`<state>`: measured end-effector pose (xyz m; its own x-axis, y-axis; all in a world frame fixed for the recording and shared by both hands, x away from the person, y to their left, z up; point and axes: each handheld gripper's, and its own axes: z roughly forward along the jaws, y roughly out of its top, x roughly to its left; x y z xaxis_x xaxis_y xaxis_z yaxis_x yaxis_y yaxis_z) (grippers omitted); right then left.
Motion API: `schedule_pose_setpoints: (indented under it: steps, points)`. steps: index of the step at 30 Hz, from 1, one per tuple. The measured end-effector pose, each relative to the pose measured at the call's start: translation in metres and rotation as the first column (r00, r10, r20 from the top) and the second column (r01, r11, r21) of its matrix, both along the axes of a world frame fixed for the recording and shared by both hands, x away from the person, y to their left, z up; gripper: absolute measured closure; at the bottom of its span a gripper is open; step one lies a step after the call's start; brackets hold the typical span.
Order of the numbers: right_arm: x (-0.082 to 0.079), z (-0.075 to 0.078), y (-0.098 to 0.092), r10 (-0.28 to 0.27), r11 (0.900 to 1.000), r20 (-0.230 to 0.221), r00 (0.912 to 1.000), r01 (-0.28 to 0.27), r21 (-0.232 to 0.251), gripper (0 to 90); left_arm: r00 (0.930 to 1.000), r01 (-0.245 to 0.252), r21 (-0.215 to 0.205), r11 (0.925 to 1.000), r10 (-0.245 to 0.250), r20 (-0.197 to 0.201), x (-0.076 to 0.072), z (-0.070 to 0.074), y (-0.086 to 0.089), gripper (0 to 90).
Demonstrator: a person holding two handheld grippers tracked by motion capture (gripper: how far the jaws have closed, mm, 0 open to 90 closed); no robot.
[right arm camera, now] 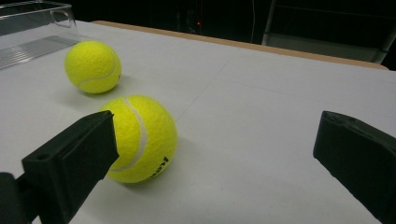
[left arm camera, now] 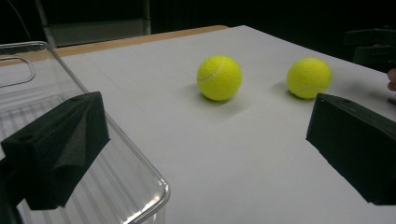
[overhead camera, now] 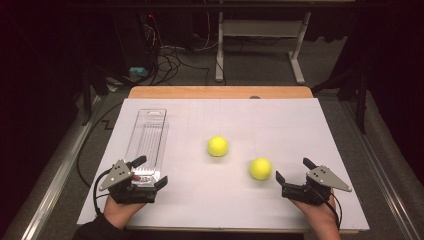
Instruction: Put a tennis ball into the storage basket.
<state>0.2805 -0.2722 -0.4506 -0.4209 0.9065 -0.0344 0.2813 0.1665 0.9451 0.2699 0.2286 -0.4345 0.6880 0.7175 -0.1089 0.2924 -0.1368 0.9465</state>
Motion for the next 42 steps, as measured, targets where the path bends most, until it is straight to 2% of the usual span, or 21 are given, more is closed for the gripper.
schedule_pose_setpoints:
  steps: [4, 10, 15, 20, 28, 36, 37, 42]
  points:
    - [0.000, 0.000, 0.000, -0.002, 1.000, -0.004, 1.0000, 0.002, -0.001, 0.0, 1.0000, 0.010, 0.022, 0.9997, -0.010, 0.001, -0.001, 0.000, -0.008, 0.1]
    - [0.001, -0.001, 0.000, -0.001, 1.000, -0.011, 0.9999, 0.001, 0.003, 0.0, 0.9992, 0.040, 0.016, 0.9991, -0.040, 0.001, -0.003, 0.001, -0.015, 0.1]
    - [0.001, -0.001, 0.000, 0.001, 1.000, -0.012, 0.9999, -0.001, 0.002, 0.0, 0.9971, 0.076, 0.030, 0.9967, -0.076, -0.004, -0.004, 0.003, -0.023, 0.1]
    - [0.001, -0.001, 0.000, 0.001, 1.000, -0.013, 0.9999, -0.001, 0.003, 0.0, 0.9928, 0.119, 0.066, 0.9907, -0.118, -0.017, -0.006, 0.001, -0.035, 0.1]
    - [0.002, -0.002, 0.000, 0.001, 1.000, -0.018, 0.9998, -0.001, 0.000, 0.0, 0.9867, 0.159, 0.099, 0.9823, -0.154, -0.051, -0.007, -0.005, -0.050, 0.1]
    - [0.002, -0.002, 0.001, -0.001, 1.000, -0.015, 0.9999, 0.001, 0.001, 0.0, 0.9823, 0.177, 0.130, 0.9755, -0.167, -0.085, -0.006, -0.013, -0.061, 0.1]
    - [0.002, -0.002, 0.001, -0.001, 1.000, -0.016, 0.9999, 0.001, 0.002, 0.0, 0.9791, 0.189, 0.142, 0.9717, -0.175, -0.103, -0.005, -0.015, -0.064, 0.1]
    - [0.002, -0.003, 0.001, 0.002, 1.000, -0.016, 0.9999, -0.002, -0.001, 0.0, 0.9764, 0.197, 0.164, 0.9666, -0.178, -0.122, -0.004, -0.018, -0.069, 0.1]
